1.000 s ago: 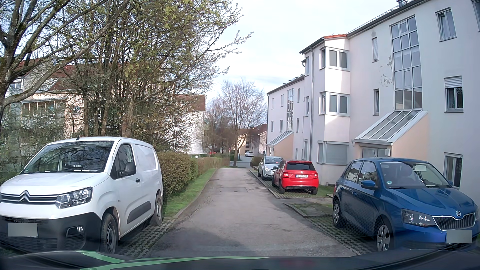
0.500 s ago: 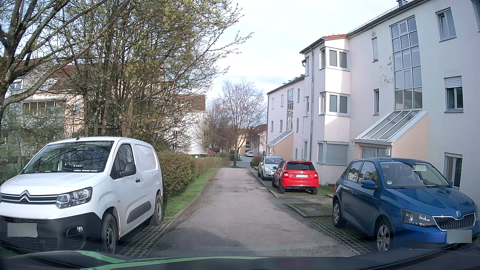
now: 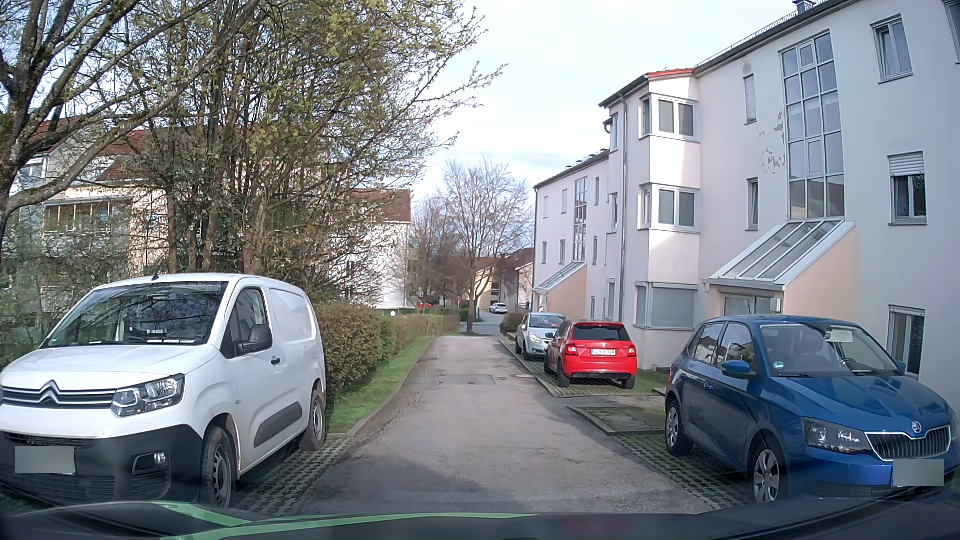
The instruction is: Follow the waypoints while adhering to traffic rules and regulations
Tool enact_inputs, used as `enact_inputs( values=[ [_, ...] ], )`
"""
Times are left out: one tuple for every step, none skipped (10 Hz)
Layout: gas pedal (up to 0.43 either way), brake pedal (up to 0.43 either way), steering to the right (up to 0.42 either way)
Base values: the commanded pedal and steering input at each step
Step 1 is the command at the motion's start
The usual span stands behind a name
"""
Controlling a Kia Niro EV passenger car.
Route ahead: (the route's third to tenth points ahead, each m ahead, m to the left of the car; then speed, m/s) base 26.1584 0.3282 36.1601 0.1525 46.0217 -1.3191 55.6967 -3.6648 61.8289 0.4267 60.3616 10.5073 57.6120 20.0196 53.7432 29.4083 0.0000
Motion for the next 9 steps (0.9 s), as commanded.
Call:
enact_inputs(
  values=[
    [0.0,0.665,0.006],
    [0.0,0.646,0.006],
    [0.0,0.64,0.007],
    [0.0,0.64,0.008],
    [0.0,0.64,0.008],
    [0.0,0.64,0.008],
    [0.0,0.64,0.008],
    [0.0,0.64,0.008],
    [0.0,0.646,0.008]
  ],
)
